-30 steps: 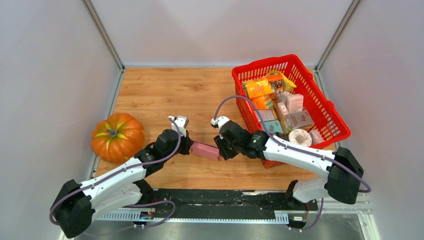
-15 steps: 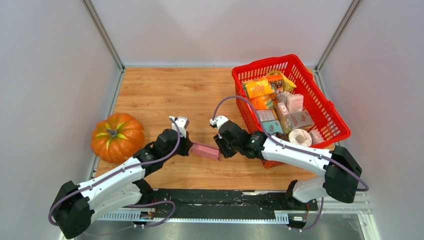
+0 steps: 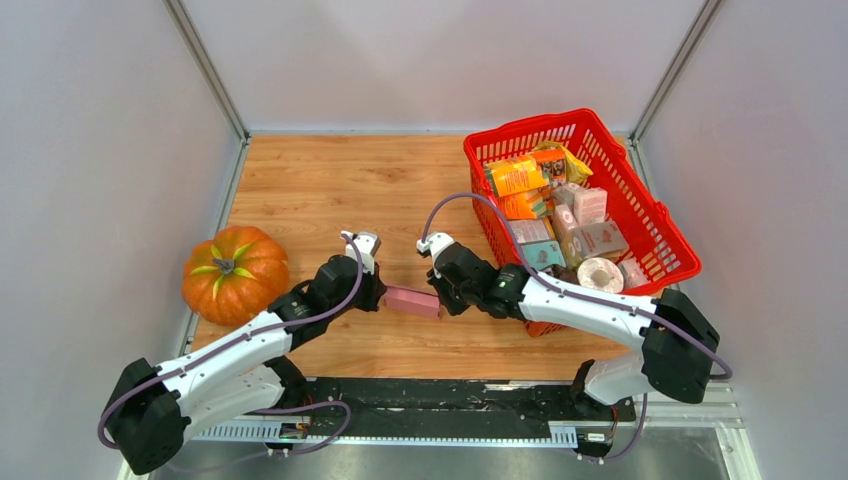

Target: Fold the paper box

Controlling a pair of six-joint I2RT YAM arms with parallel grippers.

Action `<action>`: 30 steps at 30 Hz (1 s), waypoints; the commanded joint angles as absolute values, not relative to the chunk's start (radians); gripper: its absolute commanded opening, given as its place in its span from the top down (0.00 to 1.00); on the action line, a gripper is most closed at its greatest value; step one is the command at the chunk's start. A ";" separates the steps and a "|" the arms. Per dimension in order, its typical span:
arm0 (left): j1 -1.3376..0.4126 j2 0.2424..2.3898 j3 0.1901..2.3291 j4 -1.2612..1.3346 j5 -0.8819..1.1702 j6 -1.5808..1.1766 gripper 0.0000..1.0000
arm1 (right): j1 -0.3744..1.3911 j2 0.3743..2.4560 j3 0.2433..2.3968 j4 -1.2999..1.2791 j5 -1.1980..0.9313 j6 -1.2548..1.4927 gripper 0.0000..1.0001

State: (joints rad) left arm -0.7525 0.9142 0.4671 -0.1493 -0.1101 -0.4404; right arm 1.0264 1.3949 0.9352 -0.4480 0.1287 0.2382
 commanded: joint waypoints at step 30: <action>-0.762 0.928 0.472 -0.210 -0.038 -0.472 1.00 | 0.910 1.456 1.054 -0.445 -0.163 0.808 1.00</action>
State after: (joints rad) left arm -0.7521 0.9237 0.4797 -0.1635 -0.1070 -0.4461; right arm 0.9279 1.4723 1.0588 -0.6205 -0.0605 0.6765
